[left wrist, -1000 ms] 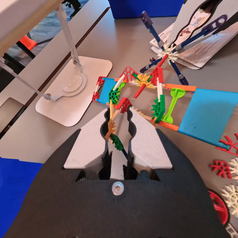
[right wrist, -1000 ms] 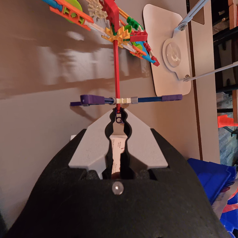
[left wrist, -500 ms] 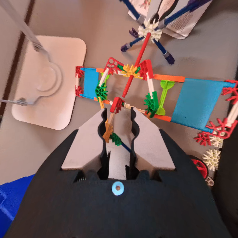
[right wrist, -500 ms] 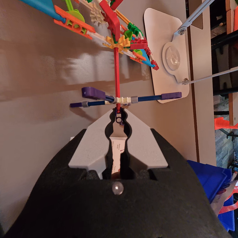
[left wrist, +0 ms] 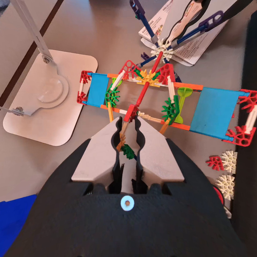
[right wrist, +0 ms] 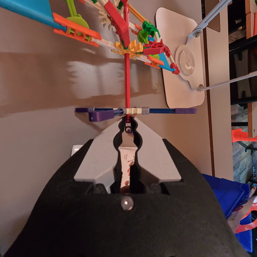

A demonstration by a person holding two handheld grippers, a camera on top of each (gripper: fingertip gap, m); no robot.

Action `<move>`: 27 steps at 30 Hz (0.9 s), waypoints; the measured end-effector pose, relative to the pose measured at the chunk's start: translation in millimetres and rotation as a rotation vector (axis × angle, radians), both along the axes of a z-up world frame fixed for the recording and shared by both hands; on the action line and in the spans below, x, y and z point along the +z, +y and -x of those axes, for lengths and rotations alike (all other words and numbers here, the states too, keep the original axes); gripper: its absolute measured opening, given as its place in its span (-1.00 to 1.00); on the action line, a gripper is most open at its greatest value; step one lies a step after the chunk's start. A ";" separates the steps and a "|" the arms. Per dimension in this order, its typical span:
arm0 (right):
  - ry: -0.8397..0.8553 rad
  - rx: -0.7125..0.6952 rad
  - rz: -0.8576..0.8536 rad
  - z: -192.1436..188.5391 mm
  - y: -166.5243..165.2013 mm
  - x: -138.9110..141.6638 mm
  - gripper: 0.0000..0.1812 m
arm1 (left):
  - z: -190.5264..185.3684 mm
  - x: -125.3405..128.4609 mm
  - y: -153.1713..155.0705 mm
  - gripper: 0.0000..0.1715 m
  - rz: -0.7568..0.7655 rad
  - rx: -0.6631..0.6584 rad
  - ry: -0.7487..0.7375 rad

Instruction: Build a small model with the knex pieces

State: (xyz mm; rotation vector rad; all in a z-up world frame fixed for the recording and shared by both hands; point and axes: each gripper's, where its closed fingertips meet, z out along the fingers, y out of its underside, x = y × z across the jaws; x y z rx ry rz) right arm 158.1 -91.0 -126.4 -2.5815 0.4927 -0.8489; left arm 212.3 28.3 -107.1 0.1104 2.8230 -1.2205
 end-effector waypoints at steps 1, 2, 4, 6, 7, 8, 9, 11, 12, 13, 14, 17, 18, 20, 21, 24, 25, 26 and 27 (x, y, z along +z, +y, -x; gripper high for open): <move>-0.003 0.001 0.006 -0.6 0.0 0.7 -0.93 | 1.0 0.9 -0.1 -0.82 0.014 -0.006 -0.008; -0.007 0.000 0.014 -1.8 -0.4 1.5 -0.93 | 2.2 1.6 -0.1 -0.82 0.025 -0.011 -0.010; -0.016 0.001 0.023 -4.5 -0.6 4.0 -0.93 | 0.6 2.9 0.4 -0.83 0.039 -0.008 -0.028; -0.036 0.010 0.041 -7.4 -1.8 7.6 -0.93 | 0.3 6.5 0.8 -0.83 0.061 -0.008 -0.030; -0.046 0.018 0.044 -7.8 -1.4 10.1 -0.93 | -0.1 7.6 1.2 -0.84 0.067 -0.009 -0.031; -0.053 0.022 0.048 -8.2 -1.2 12.5 -0.93 | -0.9 9.4 1.6 -0.84 0.077 -0.008 -0.036; -0.063 0.022 0.061 -8.6 -1.9 15.1 -0.93 | -0.8 11.3 1.6 -0.84 0.090 -0.009 -0.030; -0.090 0.025 0.100 -9.4 -3.9 20.4 -0.93 | -1.1 16.0 2.1 -0.85 0.116 -0.012 -0.033; -0.103 0.024 0.120 -9.9 -4.8 23.3 -0.93 | -1.4 17.8 2.2 -0.85 0.125 -0.018 -0.044; -0.109 0.025 0.141 -9.9 -5.3 26.1 -0.93 | -1.1 19.3 2.2 -0.86 0.129 -0.020 -0.046; -0.119 0.026 0.167 -10.4 -6.1 29.3 -0.93 | -2.1 20.6 1.6 -0.86 0.130 -0.019 -0.056; -0.156 0.022 0.261 -13.8 -10.6 42.6 -0.93 | -2.7 24.3 -0.7 -0.89 0.130 -0.025 -0.092; -0.161 0.023 0.278 -14.5 -11.2 46.9 -0.93 | -3.0 25.5 -1.3 -0.90 0.128 -0.020 -0.098; -0.158 0.031 0.279 -16.0 -11.5 54.3 -0.93 | -3.9 26.7 -2.1 -0.92 0.129 -0.017 -0.114; -0.148 0.038 0.269 -16.2 -11.2 56.7 -0.93 | -3.6 27.8 -2.1 -0.94 0.133 -0.018 -0.114; -0.088 0.060 0.249 -14.8 -11.0 60.0 -0.93 | -4.5 29.0 -2.4 -0.96 0.139 -0.013 -0.103; -0.067 0.063 0.258 -14.6 -12.1 61.0 -0.93 | -2.7 29.6 -3.2 -0.96 0.141 -0.018 -0.099; -0.040 0.065 0.268 -13.6 -13.1 61.4 -0.93 | -2.2 29.6 -4.1 -0.97 0.142 -0.021 -0.098; -0.016 0.067 0.281 -12.7 -13.8 62.3 -0.93 | -1.3 27.9 -5.1 -0.97 0.139 -0.025 -0.098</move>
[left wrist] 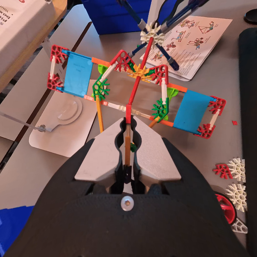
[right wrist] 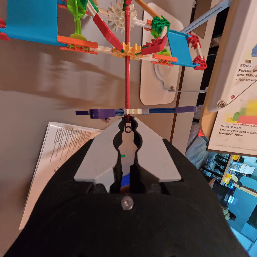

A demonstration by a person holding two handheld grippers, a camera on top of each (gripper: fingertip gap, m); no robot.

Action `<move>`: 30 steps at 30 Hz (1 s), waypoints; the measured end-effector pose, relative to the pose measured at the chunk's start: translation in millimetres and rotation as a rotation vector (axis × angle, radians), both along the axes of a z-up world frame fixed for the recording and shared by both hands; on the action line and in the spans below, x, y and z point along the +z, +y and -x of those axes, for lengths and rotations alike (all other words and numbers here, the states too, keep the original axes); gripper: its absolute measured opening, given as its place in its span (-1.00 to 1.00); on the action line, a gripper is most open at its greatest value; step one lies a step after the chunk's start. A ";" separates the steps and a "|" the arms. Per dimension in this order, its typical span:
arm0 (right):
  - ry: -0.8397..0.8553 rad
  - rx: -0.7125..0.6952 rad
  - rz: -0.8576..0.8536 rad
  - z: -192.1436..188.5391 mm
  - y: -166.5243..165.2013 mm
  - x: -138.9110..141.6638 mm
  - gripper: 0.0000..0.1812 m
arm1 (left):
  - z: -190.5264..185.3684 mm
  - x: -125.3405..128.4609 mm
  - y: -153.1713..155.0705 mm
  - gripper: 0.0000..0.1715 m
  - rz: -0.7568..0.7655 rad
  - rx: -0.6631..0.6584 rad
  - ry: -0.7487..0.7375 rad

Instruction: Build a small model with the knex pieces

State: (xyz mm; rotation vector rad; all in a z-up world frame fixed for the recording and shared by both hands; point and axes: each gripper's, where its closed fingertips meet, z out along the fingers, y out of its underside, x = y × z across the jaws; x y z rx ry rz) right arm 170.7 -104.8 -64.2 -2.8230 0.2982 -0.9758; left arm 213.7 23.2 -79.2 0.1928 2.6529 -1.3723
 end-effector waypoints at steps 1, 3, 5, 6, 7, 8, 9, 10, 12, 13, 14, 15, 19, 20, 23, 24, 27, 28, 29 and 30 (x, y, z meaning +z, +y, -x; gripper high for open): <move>0.017 -0.001 0.014 0.2 -0.2 1.9 -0.93 | 0.6 -0.5 -0.9 -0.97 -0.002 -0.002 -0.005; 0.056 -0.006 0.030 1.8 0.6 5.6 -0.93 | 1.1 -0.9 -1.6 -0.97 -0.006 -0.004 -0.023; 0.085 -0.016 0.039 2.3 0.6 10.6 -0.93 | 0.6 -0.2 -2.3 -0.97 -0.009 -0.004 -0.035; 0.111 -0.024 0.034 3.7 0.6 11.9 -0.93 | 1.7 -0.4 -2.7 -0.97 -0.007 -0.006 -0.037; 0.134 -0.031 0.031 4.8 0.4 13.4 -0.93 | 2.7 -0.4 -2.9 -0.97 -0.008 -0.010 -0.036; 0.142 -0.033 0.029 4.3 0.8 15.9 -0.93 | 2.4 -0.2 -3.5 -0.97 -0.009 -0.008 -0.041; 0.152 -0.037 0.023 4.0 1.6 18.0 -0.93 | 1.7 0.0 -3.6 -0.97 -0.010 -0.004 -0.048; 0.168 -0.042 0.019 4.8 2.2 19.0 -0.93 | 1.8 0.3 -3.4 -0.97 -0.011 -0.006 -0.049; 0.190 -0.054 0.014 5.2 3.0 20.5 -0.93 | 2.0 0.9 -3.3 -0.97 -0.006 -0.006 -0.040; 0.197 -0.056 0.015 5.2 3.2 20.1 -0.93 | 0.9 0.5 -3.7 -0.97 -0.005 -0.005 -0.040; 0.201 -0.057 0.018 4.7 3.3 19.2 -0.93 | 0.5 0.2 -3.6 -0.97 -0.005 -0.004 -0.042; 0.197 -0.055 0.022 3.4 3.5 18.6 -0.93 | -0.1 -0.2 -3.3 -0.97 -0.007 -0.003 -0.044; 0.199 -0.048 0.029 2.2 3.9 12.0 -0.93 | -1.5 -1.5 -2.8 -0.97 -0.013 -0.001 -0.056; 0.200 -0.044 0.031 1.4 3.6 9.8 -0.93 | -1.7 -1.9 -2.8 -0.97 -0.015 0.000 -0.062; 0.236 -0.049 0.021 1.8 1.3 -0.6 -0.93 | -0.1 -3.6 -2.3 -0.97 -0.029 -0.005 -0.062; 0.253 -0.051 0.023 2.1 0.4 -4.9 -0.93 | 0.7 -4.6 -2.1 -0.97 -0.039 -0.006 -0.059; 0.300 -0.064 0.062 2.7 -1.2 -18.8 -0.93 | 4.6 -9.5 -0.9 -0.97 -0.090 -0.017 -0.057; 0.316 -0.065 0.082 3.2 -0.8 -24.2 -0.93 | 4.3 -11.0 -0.5 -0.97 -0.108 -0.012 -0.068; 0.338 -0.066 0.096 4.7 0.1 -30.4 -0.93 | 3.8 -13.2 0.2 -0.97 -0.129 -0.006 -0.076; 0.368 -0.067 0.106 6.9 1.3 -37.4 -0.93 | 4.8 -15.9 1.6 -0.97 -0.153 -0.007 -0.075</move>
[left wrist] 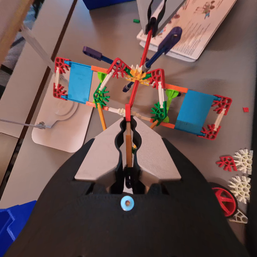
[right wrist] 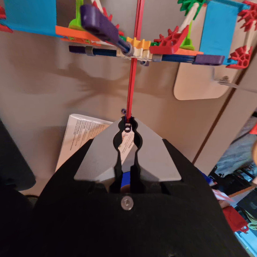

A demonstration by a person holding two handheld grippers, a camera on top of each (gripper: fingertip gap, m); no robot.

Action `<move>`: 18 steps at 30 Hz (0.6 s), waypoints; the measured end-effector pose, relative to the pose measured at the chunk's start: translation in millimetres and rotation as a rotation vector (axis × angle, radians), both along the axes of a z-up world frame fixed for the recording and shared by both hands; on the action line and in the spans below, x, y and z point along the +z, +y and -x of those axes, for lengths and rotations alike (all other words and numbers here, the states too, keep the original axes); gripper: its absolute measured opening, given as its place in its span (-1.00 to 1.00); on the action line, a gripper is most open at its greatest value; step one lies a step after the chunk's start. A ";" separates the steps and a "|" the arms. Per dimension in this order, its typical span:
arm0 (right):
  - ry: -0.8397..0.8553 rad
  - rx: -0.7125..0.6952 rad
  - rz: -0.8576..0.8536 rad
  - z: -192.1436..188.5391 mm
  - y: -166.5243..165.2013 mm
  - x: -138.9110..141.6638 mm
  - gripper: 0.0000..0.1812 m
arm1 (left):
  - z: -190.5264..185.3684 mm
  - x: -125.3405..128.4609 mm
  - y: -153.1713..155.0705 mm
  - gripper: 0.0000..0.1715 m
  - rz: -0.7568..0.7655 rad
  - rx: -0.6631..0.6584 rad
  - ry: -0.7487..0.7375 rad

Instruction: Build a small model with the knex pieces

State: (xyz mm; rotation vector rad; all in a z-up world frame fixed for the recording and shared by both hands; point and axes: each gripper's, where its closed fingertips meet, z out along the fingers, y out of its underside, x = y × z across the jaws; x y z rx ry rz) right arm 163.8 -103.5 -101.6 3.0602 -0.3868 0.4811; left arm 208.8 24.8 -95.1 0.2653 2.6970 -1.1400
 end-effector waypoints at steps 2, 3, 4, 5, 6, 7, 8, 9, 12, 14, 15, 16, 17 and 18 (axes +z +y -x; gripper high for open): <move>0.056 0.001 0.008 2.9 1.8 -13.6 -0.93 | 1.6 -4.3 1.6 -0.96 -0.036 -0.002 -0.005; 0.088 0.001 0.000 4.7 3.2 -20.3 -0.93 | 2.3 -6.3 2.4 -0.96 -0.052 -0.002 -0.008; 0.120 0.003 -0.014 6.0 5.2 -27.0 -0.92 | 3.6 -8.8 4.0 -0.96 -0.073 -0.005 -0.008; 0.145 0.003 -0.027 6.5 6.9 -33.7 -0.92 | 3.9 -10.5 5.0 -0.96 -0.088 -0.006 -0.013; 0.171 0.001 -0.034 7.5 8.0 -39.9 -0.92 | 3.4 -11.1 5.2 -0.96 -0.091 -0.004 -0.017; 0.194 0.002 -0.038 8.9 9.1 -44.9 -0.91 | 3.9 -9.2 4.2 -0.96 -0.080 -0.003 -0.013; 0.208 0.004 -0.047 9.5 10.5 -48.3 -0.91 | 4.4 -6.5 3.6 -0.97 -0.070 -0.003 -0.005; 0.218 0.007 -0.061 10.0 12.9 -50.8 -0.91 | 3.7 -5.0 4.0 -0.97 -0.067 -0.002 -0.006; 0.206 0.022 -0.083 7.5 16.8 -52.5 -0.90 | 1.5 -4.9 5.1 -0.97 -0.067 0.005 -0.015; 0.168 0.018 -0.081 2.5 16.4 -50.8 -0.76 | -1.3 -7.7 6.2 -0.97 -0.079 0.013 -0.031; 0.161 0.015 -0.074 2.6 15.9 -49.8 -0.72 | -2.0 -8.2 5.6 -0.97 -0.077 0.015 -0.034; 0.151 0.015 -0.072 2.2 16.0 -48.3 -0.70 | -1.7 -7.9 5.0 -0.97 -0.072 0.015 -0.031; 0.136 0.018 -0.074 1.2 17.0 -46.1 -0.66 | -1.7 -7.8 4.8 -0.97 -0.072 0.015 -0.030; 0.116 0.024 -0.079 -0.6 18.6 -43.2 -0.62 | -1.8 -7.8 4.9 -0.97 -0.072 0.014 -0.033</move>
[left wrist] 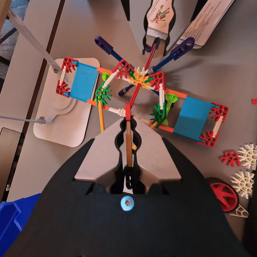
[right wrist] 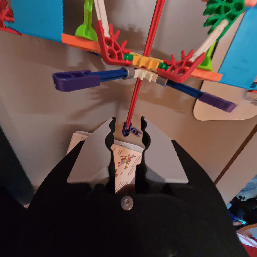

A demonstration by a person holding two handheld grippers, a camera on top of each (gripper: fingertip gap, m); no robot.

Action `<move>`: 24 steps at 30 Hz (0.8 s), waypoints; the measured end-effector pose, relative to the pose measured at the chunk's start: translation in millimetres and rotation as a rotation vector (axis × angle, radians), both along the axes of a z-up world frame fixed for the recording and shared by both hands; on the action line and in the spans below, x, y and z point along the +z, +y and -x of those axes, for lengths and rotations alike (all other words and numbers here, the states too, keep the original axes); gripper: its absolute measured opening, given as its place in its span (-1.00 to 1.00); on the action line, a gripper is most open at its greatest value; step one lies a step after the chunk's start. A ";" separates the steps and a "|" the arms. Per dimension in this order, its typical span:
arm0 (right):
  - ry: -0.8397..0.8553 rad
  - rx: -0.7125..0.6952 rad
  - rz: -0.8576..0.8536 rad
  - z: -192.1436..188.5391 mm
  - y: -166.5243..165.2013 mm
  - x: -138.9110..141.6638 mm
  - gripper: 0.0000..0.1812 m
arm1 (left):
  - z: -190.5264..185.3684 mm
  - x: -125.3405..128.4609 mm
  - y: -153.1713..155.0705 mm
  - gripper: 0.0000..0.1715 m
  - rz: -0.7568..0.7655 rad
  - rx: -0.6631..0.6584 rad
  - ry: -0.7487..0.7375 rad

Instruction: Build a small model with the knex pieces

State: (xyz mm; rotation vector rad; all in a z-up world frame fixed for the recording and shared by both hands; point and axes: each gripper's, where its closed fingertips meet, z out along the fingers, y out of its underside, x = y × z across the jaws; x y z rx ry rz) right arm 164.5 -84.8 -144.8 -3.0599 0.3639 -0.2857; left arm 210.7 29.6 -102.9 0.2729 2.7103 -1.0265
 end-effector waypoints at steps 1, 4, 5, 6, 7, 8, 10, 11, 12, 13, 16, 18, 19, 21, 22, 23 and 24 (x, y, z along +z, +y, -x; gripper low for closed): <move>-0.029 0.011 -0.010 -3.2 2.9 3.9 -0.62 | -0.1 0.1 -0.2 -0.97 0.001 0.000 -0.002; -0.078 0.054 -0.059 -8.1 18.1 9.3 -0.67 | -0.9 0.4 -1.2 -0.97 0.006 0.005 -0.003; -0.092 0.062 -0.053 -10.8 20.7 7.4 -0.70 | -1.0 0.6 -1.4 -0.97 0.008 0.005 -0.004; -0.109 0.065 -0.045 -15.1 22.2 5.1 -0.74 | -1.4 0.7 -1.7 -0.97 0.010 0.007 -0.005; -0.121 0.064 -0.044 -19.1 23.6 3.0 -0.81 | -1.8 0.9 -2.1 -0.97 0.014 0.009 -0.008; -0.125 0.067 -0.050 -21.9 25.0 1.4 -0.90 | -2.4 1.0 -2.5 -0.97 0.017 0.009 -0.013; -0.154 0.084 -0.061 -28.7 26.5 2.0 -0.95 | -5.8 1.7 -1.8 -0.97 0.019 0.019 -0.028; -0.148 0.087 -0.066 -28.4 26.6 2.0 -0.96 | -5.9 2.5 -1.8 -0.97 0.026 0.018 -0.023; -0.143 0.098 -0.064 -26.8 26.6 2.1 -0.96 | -4.1 3.5 -2.3 -0.97 0.037 0.014 -0.002; -0.154 0.108 -0.047 -26.7 25.5 3.1 -0.96 | -2.9 4.8 -2.8 -0.97 0.049 0.010 0.016; -0.173 0.101 0.031 -25.3 20.4 7.5 -0.97 | -0.1 6.5 -4.9 -0.97 0.076 -0.002 0.059; -0.185 0.093 0.082 -25.1 16.4 9.9 -0.98 | 2.1 6.6 -6.5 -0.97 0.087 -0.009 0.086; -0.186 0.096 0.096 -24.4 15.6 10.4 -0.98 | 3.5 7.0 -7.5 -0.97 0.094 -0.013 0.103; -0.196 0.091 0.124 -25.3 13.0 11.5 -0.99 | 4.4 7.7 -8.7 -0.97 0.101 -0.016 0.111; -0.200 0.093 0.135 -25.4 12.5 12.0 -0.99 | 5.3 8.0 -9.4 -0.97 0.104 -0.018 0.119; -0.200 0.092 0.146 -25.1 11.6 12.3 -0.99 | 5.8 8.0 -9.7 -0.97 0.105 -0.020 0.119; -0.204 0.092 0.159 -25.0 10.4 12.9 -0.98 | 6.3 8.4 -10.5 -0.97 0.108 -0.022 0.118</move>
